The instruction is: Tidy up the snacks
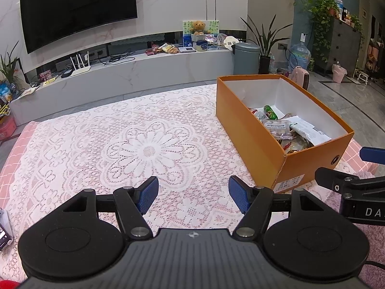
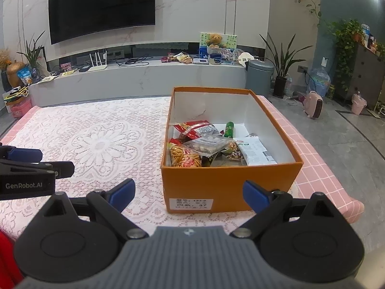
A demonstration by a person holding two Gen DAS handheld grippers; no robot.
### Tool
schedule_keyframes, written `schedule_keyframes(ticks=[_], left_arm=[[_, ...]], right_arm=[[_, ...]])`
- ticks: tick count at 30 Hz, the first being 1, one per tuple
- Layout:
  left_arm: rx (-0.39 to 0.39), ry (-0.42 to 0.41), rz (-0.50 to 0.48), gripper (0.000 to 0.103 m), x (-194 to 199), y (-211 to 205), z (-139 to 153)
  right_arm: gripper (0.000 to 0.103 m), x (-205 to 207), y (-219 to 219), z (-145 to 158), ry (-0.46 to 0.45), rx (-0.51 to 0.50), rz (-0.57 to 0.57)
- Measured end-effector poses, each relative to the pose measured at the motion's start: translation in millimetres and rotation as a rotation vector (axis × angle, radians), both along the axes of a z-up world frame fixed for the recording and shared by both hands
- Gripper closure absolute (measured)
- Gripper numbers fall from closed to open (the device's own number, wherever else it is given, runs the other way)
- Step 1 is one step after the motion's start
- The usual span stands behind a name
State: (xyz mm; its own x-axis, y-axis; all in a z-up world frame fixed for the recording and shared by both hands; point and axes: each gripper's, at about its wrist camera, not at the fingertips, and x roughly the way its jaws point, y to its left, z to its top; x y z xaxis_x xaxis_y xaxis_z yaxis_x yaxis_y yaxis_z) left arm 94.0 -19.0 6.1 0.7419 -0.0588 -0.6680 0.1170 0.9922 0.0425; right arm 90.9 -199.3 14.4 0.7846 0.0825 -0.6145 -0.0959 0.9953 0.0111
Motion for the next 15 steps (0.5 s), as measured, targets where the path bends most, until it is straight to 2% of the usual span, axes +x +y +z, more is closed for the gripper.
schedule_keyframes(ticks=[15], left_arm=[[-0.002,-0.013,0.007,0.025,-3.9,1.9,3.1]], right_arm=[[0.009,-1.5,3.0,0.8,0.0,-0.007,0.01]])
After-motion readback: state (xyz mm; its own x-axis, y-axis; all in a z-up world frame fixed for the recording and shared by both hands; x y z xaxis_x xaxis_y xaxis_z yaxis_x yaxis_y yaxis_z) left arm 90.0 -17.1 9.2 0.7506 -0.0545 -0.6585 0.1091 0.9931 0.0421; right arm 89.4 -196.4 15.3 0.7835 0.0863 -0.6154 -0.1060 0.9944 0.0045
